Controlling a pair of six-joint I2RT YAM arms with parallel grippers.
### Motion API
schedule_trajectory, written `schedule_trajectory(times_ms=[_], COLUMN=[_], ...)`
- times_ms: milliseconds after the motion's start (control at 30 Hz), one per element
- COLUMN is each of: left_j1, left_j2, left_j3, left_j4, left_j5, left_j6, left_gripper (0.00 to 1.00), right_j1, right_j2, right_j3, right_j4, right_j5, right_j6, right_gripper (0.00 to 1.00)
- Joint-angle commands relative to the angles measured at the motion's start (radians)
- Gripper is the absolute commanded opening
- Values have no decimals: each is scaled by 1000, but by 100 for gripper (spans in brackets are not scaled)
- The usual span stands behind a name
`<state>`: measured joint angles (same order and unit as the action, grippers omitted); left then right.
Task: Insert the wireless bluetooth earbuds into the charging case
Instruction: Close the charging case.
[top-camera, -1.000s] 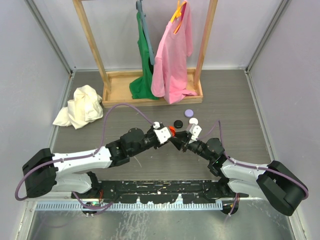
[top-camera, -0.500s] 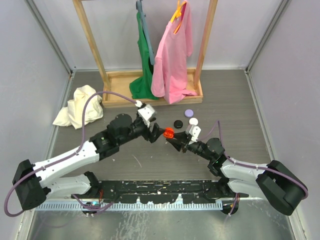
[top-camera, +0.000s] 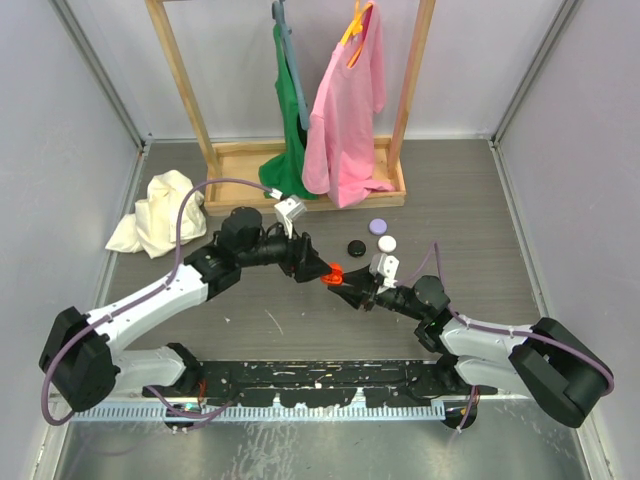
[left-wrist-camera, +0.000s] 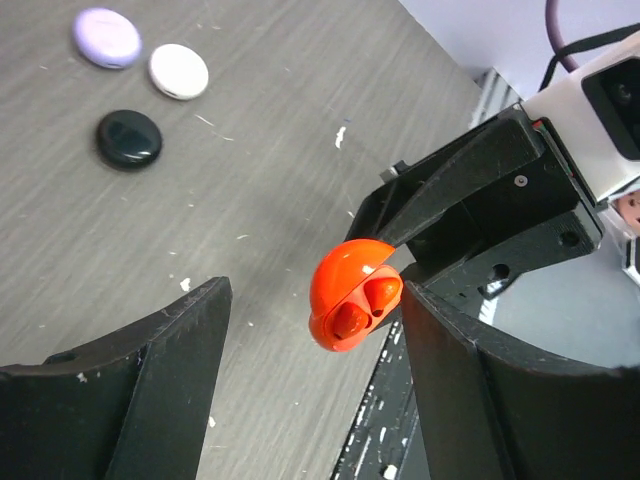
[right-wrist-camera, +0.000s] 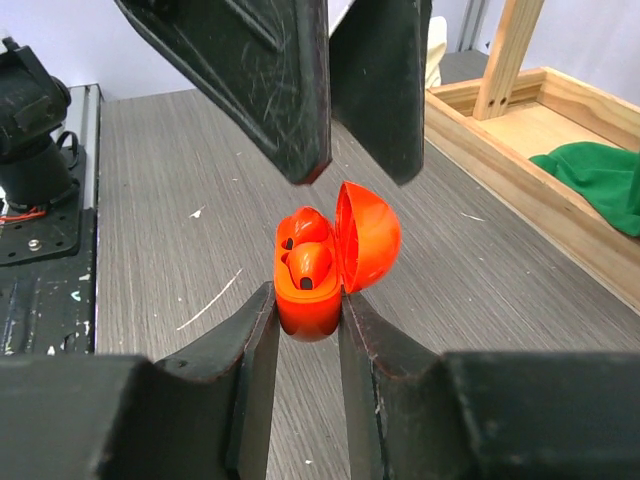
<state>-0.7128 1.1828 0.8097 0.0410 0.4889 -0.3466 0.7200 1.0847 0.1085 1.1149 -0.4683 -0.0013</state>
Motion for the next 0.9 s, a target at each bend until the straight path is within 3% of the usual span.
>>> schedule_trajectory(times_ms=[0,367,700,867], left_j1=[7,9,42,60], left_j2=[40,145,69,11], left_j3=[53,64,22,5], left_j4=[78,178,301,297], left_j5=[124,300,432,433], left_j6=[-81,-179,-253,-246], left_gripper=[70,62,52,50], right_j1=[4,3,4,3], right_j2=[-7,-14,10,24], right_j3=[29,20,41,58], right_j4=[103,116,77,42], right_j5=[-45,-35,-49,-55], right_j6=[13,16,13,17], right_gripper=[1,1,1,1])
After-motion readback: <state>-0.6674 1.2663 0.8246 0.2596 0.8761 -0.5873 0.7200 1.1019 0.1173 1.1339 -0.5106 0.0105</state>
